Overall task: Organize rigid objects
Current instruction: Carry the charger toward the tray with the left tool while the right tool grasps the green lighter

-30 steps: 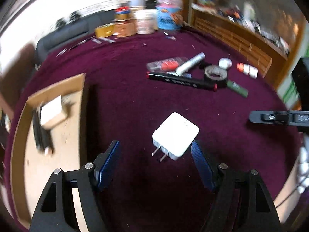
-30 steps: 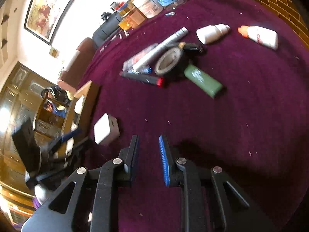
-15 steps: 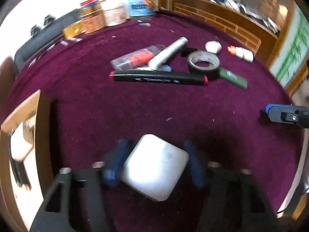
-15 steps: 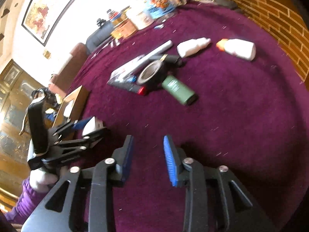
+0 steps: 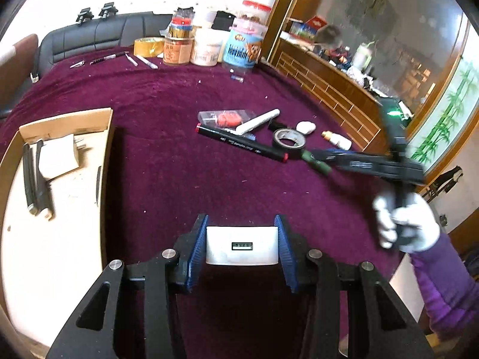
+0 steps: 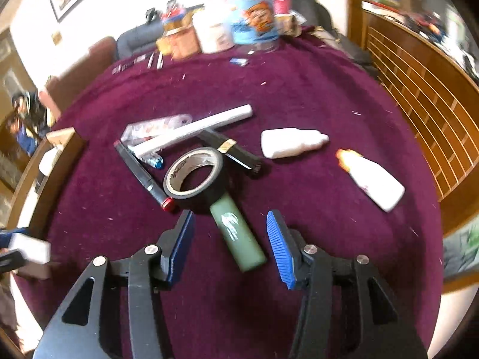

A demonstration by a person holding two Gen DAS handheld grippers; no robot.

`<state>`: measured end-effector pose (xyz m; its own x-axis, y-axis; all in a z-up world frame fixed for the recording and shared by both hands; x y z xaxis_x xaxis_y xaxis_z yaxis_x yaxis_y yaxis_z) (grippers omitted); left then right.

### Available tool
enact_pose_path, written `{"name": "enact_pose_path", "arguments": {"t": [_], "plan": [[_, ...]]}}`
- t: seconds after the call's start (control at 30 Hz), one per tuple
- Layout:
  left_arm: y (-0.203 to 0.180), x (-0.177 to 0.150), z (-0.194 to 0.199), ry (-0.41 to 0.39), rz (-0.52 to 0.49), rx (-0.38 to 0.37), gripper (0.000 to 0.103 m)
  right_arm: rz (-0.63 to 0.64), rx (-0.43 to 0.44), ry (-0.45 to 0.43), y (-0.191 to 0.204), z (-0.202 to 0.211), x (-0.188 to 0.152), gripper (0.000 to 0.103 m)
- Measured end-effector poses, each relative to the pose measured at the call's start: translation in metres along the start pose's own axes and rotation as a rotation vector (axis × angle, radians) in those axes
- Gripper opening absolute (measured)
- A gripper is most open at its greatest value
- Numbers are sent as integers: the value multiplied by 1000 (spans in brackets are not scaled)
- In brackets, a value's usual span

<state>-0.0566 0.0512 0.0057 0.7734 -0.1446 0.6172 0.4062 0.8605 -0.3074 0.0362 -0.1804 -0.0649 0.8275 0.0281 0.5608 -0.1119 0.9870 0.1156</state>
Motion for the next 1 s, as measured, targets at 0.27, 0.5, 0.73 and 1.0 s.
{"name": "enact_pose_path", "arguments": {"t": [0.27, 0.5, 0.73, 1.0], "plan": [[0, -1, 21, -47, 29, -34, 39, -35, -12, 47, -2, 0, -16, 20], [14, -3, 41, -106, 84, -44, 39, -251, 194, 68, -11, 34, -53, 18], [45, -10, 70, -171, 166, -34, 39, -432, 474, 63, 1, 63, -75, 12], [78, -26, 97, -213, 245, -13, 39, -246, 335, 16, 38, 76, -78, 15]]}}
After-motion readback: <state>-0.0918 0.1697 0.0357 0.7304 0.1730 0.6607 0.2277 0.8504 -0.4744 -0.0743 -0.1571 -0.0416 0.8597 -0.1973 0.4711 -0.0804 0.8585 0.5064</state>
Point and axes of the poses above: each gripper's, at about its wrist camera, not at the fingertips, and z roughly against the way its jaws point, y to its left, x to its top, the point moved 9 cm from there along -z, roughly the way its jaws point, and after that the axes turned 2 degrees about -x, right-handed, at the moved point
